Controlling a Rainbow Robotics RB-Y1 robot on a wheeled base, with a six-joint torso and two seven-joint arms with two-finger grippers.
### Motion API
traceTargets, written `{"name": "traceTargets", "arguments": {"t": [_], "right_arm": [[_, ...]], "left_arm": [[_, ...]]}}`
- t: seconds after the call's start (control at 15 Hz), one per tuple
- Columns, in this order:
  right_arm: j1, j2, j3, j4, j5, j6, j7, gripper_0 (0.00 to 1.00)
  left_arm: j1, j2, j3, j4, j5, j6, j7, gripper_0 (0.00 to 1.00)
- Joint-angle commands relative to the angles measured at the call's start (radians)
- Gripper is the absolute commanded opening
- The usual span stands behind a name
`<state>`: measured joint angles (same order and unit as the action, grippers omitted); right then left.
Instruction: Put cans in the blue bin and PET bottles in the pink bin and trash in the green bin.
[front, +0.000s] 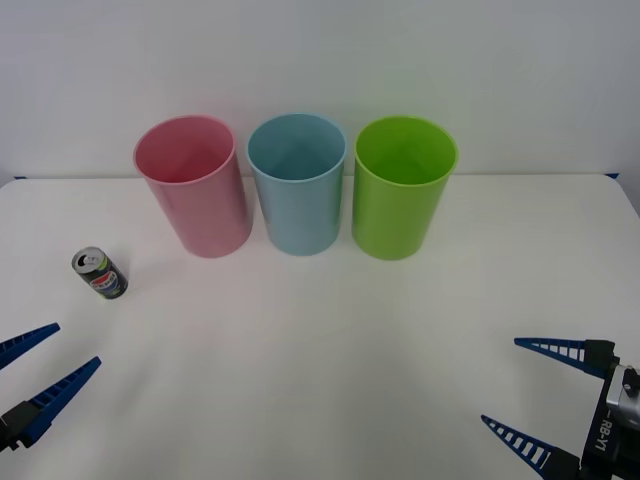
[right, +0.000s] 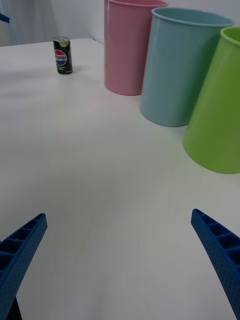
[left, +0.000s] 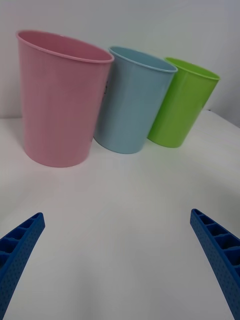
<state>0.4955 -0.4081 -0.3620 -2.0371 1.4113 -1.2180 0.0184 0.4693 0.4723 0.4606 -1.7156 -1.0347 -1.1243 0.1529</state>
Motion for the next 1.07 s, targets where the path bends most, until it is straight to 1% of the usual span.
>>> {"name": "traceTargets", "arguments": {"t": [0.07,0.33,0.4,0.6,0.73,0.93,1.07], "right_arm": [[0.0,0.0,0.0,0.0,0.0,0.0,0.0,1.0],[0.0,0.0,0.0,0.0,0.0,0.0,0.0,1.0],[0.0,0.0,0.0,0.0,0.0,0.0,0.0,1.0],[0.0,0.0,0.0,0.0,0.0,0.0,0.0,1.0],[0.0,0.0,0.0,0.0,0.0,0.0,0.0,1.0],[0.0,0.0,0.0,0.0,0.0,0.0,0.0,1.0],[0.0,0.0,0.0,0.0,0.0,0.0,0.0,1.0]], "left_arm": [[-0.021,0.032,-0.027,0.119,0.116,0.015,-0.124,1.0],[-0.041,0.094,-0.074,0.263,0.232,0.054,-0.277,1.0],[-0.054,0.098,-0.077,0.307,0.254,0.075,-0.342,1.0],[-0.087,0.101,-0.083,0.378,0.303,0.147,-0.474,1.0],[-0.106,0.106,-0.102,0.418,0.338,0.173,-0.49,1.0],[-0.115,0.106,-0.106,0.449,0.344,0.198,-0.504,1.0],[-0.126,0.108,-0.117,0.449,0.344,0.253,-0.51,1.0]]}}
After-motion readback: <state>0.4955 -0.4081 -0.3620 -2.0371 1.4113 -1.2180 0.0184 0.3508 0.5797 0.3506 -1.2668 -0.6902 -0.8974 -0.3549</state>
